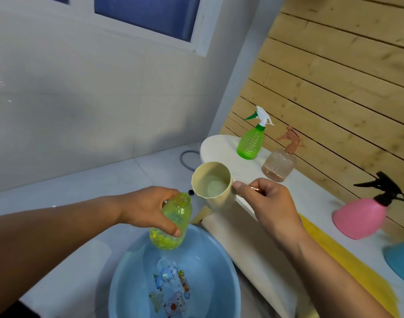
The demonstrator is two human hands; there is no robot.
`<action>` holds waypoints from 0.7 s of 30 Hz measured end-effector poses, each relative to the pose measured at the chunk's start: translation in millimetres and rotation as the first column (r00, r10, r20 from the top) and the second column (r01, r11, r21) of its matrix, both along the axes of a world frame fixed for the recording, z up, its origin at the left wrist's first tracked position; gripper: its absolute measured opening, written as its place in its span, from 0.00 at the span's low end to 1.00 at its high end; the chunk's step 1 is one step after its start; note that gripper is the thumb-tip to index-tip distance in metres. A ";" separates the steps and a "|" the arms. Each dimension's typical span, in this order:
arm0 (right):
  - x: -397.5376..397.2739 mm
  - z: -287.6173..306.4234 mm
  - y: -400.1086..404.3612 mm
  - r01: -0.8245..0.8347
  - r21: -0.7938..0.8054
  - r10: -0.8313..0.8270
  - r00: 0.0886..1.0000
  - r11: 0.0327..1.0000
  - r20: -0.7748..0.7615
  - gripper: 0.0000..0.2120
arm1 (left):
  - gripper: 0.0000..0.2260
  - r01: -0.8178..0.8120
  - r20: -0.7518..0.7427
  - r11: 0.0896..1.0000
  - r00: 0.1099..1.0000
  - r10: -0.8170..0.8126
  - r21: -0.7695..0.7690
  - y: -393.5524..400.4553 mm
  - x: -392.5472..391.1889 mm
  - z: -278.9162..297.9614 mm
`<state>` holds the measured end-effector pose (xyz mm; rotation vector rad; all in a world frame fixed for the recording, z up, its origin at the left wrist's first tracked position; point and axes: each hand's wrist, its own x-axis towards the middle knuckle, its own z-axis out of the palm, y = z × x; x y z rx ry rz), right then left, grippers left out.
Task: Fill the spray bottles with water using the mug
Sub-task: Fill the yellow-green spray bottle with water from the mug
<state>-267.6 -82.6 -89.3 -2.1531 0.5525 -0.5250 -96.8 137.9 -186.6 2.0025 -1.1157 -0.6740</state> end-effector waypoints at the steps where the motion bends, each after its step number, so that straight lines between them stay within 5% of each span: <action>1: -0.6 1.4 -0.1 -0.002 -0.021 0.002 1.000 1.000 0.005 0.22 | 0.23 0.000 0.003 1.000 1.000 0.000 0.001 -1.0 0.1 -0.3; 21: -10.5 3.9 5.5 0.020 -0.352 -0.020 1.000 0.936 0.003 0.20 | 0.24 0.034 0.043 0.998 0.998 -0.036 0.050 -16.1 -6.7 2.5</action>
